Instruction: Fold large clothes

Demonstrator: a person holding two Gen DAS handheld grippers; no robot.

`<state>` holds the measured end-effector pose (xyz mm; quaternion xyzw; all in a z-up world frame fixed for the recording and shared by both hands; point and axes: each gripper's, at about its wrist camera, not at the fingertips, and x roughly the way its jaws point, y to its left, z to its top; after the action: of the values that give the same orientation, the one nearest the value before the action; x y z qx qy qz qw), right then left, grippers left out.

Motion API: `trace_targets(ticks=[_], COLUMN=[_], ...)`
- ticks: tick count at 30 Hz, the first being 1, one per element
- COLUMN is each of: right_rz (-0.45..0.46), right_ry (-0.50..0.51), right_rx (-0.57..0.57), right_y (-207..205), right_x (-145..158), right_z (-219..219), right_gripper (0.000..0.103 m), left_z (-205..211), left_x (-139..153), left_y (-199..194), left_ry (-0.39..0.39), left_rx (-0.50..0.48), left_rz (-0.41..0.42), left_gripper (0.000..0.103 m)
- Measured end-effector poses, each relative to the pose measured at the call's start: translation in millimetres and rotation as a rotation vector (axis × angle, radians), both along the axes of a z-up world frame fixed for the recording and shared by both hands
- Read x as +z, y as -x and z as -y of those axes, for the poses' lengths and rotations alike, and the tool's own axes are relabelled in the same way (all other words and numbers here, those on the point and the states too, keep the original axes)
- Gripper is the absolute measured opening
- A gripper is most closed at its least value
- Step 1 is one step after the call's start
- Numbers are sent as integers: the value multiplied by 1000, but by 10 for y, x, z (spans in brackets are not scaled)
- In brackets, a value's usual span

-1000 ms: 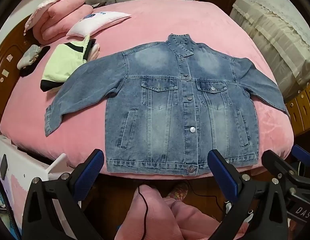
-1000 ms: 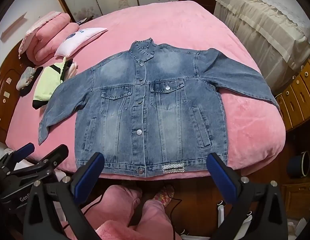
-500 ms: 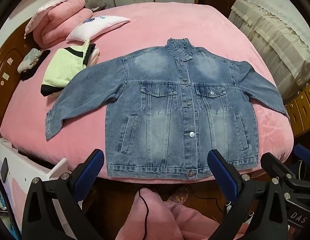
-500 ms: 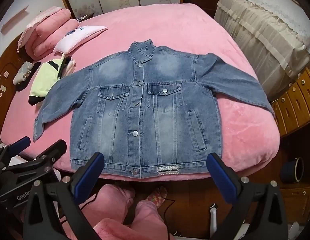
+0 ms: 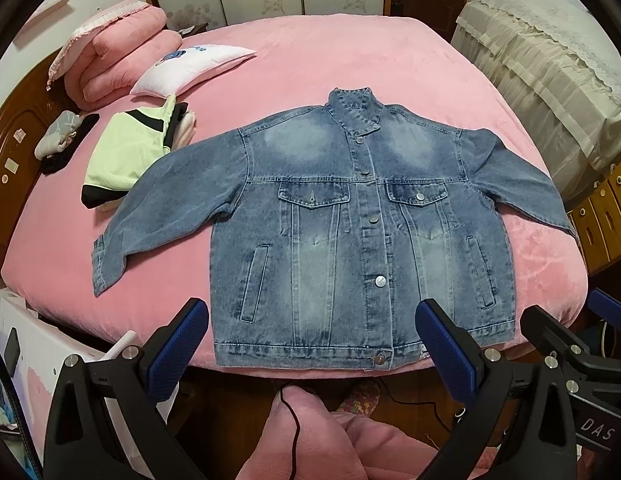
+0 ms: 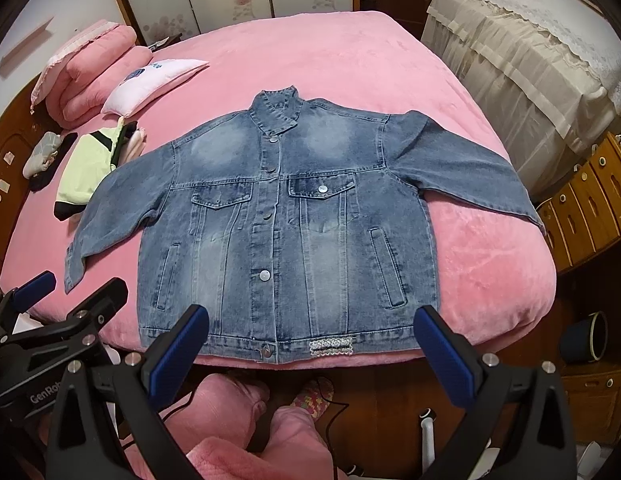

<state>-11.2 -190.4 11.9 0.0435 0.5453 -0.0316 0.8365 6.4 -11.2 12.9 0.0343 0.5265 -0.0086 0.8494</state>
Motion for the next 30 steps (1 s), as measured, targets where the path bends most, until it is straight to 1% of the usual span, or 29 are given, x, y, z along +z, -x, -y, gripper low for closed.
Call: trace_targets(ticks=[8, 15, 24, 30], right_rz=[-2, -3, -5, -18], right_ry=[1, 2, 30, 42], right_rx=[1, 2, 14, 7], right_y=[0, 4, -2, -81], right_x=[-2, -5, -8, 55], right_z=[6, 5, -10, -12], right_gripper=[102, 102, 102, 102], left_z=[-3, -17, -41, -59], left_x=[9, 11, 6, 10], left_y=[-13, -25, -37, -150], left_ry=[4, 38, 31, 26], left_rx=[1, 9, 12, 9], left_rz=[0, -13, -14, -44], left_gripper=[102, 102, 102, 102])
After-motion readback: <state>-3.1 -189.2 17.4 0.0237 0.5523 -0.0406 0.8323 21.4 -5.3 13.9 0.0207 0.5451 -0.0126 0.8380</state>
